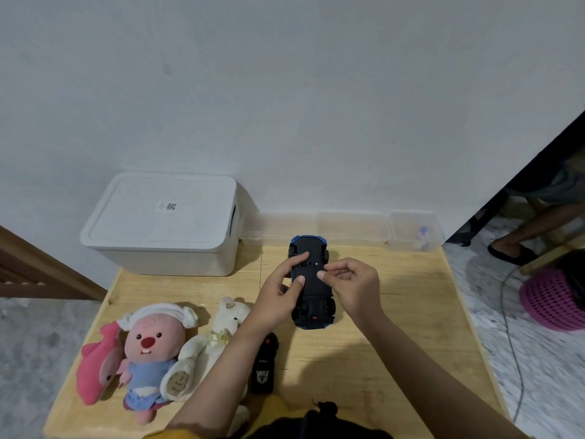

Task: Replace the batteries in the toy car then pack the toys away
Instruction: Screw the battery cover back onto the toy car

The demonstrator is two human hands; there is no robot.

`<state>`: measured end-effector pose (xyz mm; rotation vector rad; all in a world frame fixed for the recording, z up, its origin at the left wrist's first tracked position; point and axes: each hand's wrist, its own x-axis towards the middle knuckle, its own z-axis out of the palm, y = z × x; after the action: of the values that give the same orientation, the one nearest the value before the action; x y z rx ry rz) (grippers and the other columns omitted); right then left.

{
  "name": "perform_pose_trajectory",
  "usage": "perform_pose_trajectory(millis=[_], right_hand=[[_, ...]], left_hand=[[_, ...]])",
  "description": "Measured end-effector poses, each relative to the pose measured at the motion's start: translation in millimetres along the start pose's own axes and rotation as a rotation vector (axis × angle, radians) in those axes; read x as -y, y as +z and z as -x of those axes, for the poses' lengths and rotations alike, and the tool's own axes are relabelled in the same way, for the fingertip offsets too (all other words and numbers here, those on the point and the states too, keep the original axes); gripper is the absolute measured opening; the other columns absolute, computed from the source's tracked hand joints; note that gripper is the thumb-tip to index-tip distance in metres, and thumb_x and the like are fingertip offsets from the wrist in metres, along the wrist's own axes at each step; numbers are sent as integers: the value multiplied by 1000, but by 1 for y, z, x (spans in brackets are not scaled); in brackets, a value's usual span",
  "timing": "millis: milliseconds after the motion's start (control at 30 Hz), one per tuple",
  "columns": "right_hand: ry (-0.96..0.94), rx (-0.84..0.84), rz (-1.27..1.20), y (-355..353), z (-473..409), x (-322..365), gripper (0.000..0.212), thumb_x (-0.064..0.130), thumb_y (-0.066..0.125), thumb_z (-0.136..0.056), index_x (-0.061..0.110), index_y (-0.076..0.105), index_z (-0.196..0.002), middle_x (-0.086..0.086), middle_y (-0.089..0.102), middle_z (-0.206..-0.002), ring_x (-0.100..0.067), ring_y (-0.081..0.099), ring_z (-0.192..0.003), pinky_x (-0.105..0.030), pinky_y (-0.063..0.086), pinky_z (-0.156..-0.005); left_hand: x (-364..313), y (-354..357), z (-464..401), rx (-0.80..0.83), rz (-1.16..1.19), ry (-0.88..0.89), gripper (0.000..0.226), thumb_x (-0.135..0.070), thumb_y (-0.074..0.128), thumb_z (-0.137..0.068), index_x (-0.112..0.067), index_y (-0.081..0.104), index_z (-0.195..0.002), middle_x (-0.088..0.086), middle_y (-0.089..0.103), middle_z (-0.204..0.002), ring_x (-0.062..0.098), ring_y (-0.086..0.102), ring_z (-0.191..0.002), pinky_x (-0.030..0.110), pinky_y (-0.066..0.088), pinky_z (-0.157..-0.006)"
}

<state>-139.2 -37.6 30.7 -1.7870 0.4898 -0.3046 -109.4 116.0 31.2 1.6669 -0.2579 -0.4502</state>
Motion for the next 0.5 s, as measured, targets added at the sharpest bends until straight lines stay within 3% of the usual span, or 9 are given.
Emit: perform_pose_trajectory(millis=[100,167,233,300,400,500], right_hand=[[-5,-66,152,-12,3,-21,12,15,80,-72,13,71,-80,5,68,-70,-4,64,-64,-14,51,-63],[56,-130,212,-25,7,-39,11,16,78,-74,16,71,-82,5,68,-71,-8,64,-69,-8,45,-64],[87,-182,323,-38,13,-61,12,17,77,-75,16,70,-84,6,66,-74,-8,61,-72,-4,40,-63],[99,-199,462,-49,18,-86,17,18,77,-75,12,70,-90,2,65,-81,-9,58,-73,-8,38,-65],[138,-172,611,-58,20,-116,28,18,76,-75,8,70,-100,-9,63,-90,-20,60,-81,-24,43,-72],[141,-183,683,-55,20,-128,32,19,78,-71,7,72,-100,-15,61,-89,-31,61,-83,-35,49,-72]], left_hand=[[6,-1,0,16,-49,-43,40,-8,47,-98,-28,50,-133,-10,56,-115,-6,60,-64,20,54,-59],[10,-4,0,11,-47,-64,41,-10,47,-98,-32,50,-133,-12,54,-120,-6,62,-73,30,59,-69],[13,-7,-1,-2,-36,-75,42,-10,47,-98,-33,49,-133,-10,54,-123,-6,62,-80,31,59,-73],[16,-7,-3,-19,-15,-82,42,-10,47,-98,-36,50,-131,-8,55,-123,2,64,-80,33,59,-74],[19,-5,-4,-28,-9,-98,44,-12,49,-97,-44,52,-128,-5,57,-121,27,63,-84,48,58,-79],[20,-2,-4,-15,-9,-107,44,-10,48,-97,-43,52,-126,-1,57,-116,32,65,-90,45,58,-79]])
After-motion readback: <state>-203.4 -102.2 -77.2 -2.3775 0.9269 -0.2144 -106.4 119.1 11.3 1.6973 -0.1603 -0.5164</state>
